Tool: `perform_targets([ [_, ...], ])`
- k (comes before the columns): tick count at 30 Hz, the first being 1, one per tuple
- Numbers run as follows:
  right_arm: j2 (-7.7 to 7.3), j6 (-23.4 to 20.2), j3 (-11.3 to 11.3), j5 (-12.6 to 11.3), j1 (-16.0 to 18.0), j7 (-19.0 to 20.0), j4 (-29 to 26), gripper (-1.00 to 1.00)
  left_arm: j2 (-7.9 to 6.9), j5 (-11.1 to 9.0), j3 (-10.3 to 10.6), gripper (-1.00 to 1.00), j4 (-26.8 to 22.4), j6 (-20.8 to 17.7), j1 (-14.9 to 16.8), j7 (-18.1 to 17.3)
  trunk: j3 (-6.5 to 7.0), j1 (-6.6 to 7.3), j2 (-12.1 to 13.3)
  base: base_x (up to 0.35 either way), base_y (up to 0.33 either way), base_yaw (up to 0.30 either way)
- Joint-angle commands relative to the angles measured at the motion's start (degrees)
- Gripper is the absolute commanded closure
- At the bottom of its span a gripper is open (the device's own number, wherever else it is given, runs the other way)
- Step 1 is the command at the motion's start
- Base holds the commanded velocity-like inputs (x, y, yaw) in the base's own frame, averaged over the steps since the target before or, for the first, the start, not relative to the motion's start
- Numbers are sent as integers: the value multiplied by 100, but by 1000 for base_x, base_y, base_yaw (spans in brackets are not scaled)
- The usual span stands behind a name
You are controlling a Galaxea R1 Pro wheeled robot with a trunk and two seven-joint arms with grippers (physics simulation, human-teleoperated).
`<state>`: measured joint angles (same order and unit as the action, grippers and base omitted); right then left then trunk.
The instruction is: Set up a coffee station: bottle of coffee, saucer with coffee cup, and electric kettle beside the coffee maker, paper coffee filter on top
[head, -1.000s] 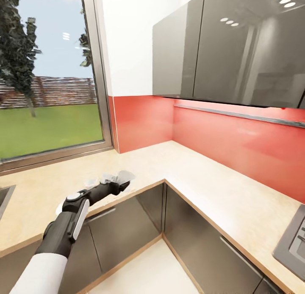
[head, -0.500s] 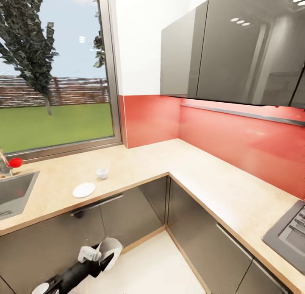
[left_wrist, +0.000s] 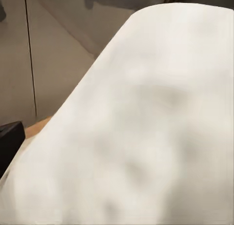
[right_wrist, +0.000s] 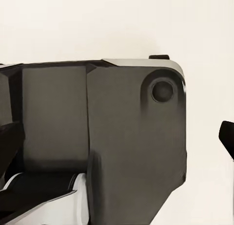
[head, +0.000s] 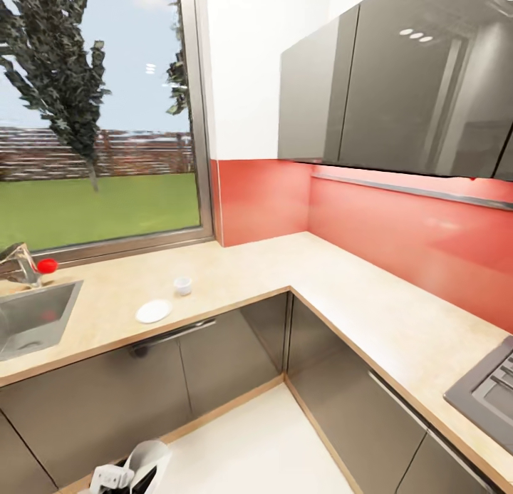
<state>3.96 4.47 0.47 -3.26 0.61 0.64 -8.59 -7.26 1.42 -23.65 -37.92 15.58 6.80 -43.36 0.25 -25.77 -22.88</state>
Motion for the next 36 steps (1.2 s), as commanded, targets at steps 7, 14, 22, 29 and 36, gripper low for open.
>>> perform_targets([
  [7,-1,25,6,-35,0,6,6,-100,-1,3,-55,100,38,42,6,-26,-12,-2,-3,-173,22,273],
  [14,-1,28,6,-35,0,6,6,-100,-4,-1,-61,100,39,41,6,-16,-22,-2,-3,-278,196,274],
  [22,-1,28,6,-36,0,6,6,-100,0,7,-59,100,39,41,11,-15,-25,-2,-3,-182,176,277],
  [29,-1,28,6,-37,0,6,6,-100,2,16,-60,100,44,40,14,-8,-25,-2,-3,-12,11,279],
  [36,-1,28,6,-37,0,6,6,-100,-3,15,-61,100,39,33,16,-6,-25,-2,-3,0,0,279],
])
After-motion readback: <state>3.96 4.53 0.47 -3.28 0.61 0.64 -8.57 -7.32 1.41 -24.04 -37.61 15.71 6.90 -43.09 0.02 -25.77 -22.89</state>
